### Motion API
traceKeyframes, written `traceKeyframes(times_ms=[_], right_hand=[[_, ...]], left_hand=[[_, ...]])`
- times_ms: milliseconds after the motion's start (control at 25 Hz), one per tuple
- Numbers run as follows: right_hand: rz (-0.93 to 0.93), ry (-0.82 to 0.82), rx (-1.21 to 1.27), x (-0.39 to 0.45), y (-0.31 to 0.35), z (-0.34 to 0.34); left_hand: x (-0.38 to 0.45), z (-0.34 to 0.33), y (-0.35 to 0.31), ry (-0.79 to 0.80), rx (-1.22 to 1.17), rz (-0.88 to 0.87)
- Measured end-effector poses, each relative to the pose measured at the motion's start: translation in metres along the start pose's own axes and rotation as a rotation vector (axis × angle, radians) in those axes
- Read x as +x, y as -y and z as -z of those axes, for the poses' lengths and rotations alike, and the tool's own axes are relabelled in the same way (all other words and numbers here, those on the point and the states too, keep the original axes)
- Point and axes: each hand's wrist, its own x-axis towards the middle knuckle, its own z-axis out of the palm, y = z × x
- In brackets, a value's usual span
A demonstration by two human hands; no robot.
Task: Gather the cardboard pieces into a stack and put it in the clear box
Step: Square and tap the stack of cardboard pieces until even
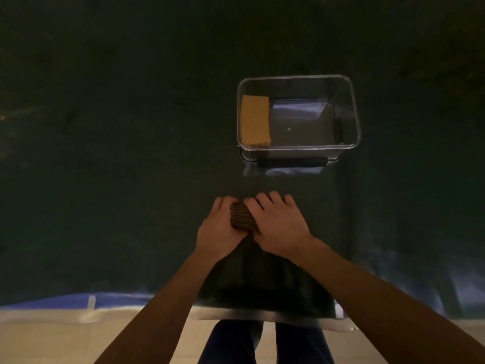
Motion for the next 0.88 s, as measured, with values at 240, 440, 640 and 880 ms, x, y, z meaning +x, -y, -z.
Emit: traceKeyframes(times_ms=[240,440,640,880], right_hand=[[-0.109,-0.1,0.433,-0.01,-0.011,0.007],[-0.239,-0.262,1.087,-0.021,0.016,0.003],[-0.307,-0.274,1.107,-0.027,0.023,-0.027],[-0.289,-0.362,0.944,-0.021,0.025,-0.037]], left_hand=[[-0.008,0.027,-0.015,-0.091,-0.168,-0.194],[-0.028,0.036,-0.039,-0.065,-0.474,-0.293],[-0.035,0.01,-0.04,-0.102,-0.304,-0.327],[-0.034,0.005,-0.031,-0.186,-0.275,-0.377]])
